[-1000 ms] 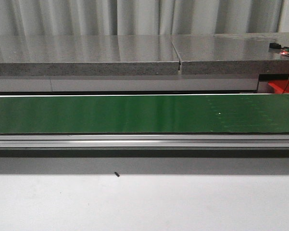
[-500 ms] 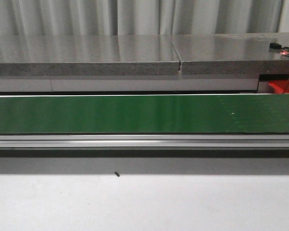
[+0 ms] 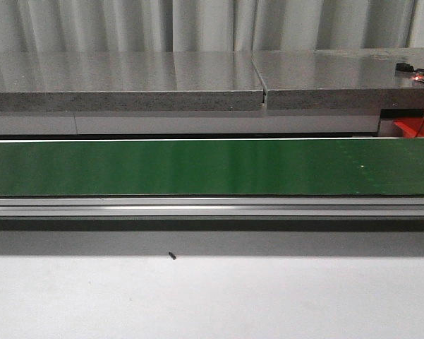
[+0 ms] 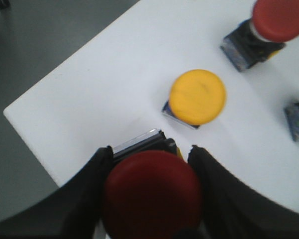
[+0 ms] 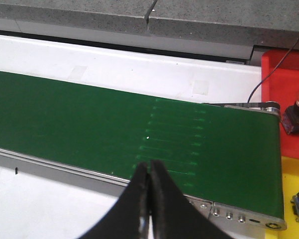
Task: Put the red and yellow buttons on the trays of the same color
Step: 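Lower the red button onto the belt's near end, open left gripper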
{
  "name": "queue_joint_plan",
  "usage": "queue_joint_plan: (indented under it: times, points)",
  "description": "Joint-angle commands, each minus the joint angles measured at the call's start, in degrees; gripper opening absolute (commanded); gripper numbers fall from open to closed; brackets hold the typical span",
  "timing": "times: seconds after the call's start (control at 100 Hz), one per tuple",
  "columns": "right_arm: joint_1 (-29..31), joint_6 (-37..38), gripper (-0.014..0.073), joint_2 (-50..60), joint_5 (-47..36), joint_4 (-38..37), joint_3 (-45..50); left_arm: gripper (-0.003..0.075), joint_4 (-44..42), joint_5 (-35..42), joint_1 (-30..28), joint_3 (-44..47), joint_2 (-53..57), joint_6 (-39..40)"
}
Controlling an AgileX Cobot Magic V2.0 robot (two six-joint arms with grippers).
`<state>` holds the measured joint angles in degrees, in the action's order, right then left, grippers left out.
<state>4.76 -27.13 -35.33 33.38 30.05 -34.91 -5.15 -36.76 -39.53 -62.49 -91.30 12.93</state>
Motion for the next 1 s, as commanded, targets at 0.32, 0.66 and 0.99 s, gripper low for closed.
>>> queue_joint_plan:
  times: [0.32, 0.66, 0.99]
  points:
    - [-0.1, -0.4, -0.0068, 0.1, -3.2, 1.3, -1.4, -0.002, 1.3, -1.0, 19.0, -3.5, 7.7, -2.7]
    - [-0.1, -0.4, -0.0068, 0.1, -3.2, 1.3, -1.4, -0.002, 5.1, -1.7, 27.4, -9.8, 1.3, -4.0]
    - [-0.1, -0.4, -0.0068, 0.1, -3.2, 1.3, -1.4, -0.002, 6.4, -2.9, 29.9, -11.4, -4.9, -4.0]
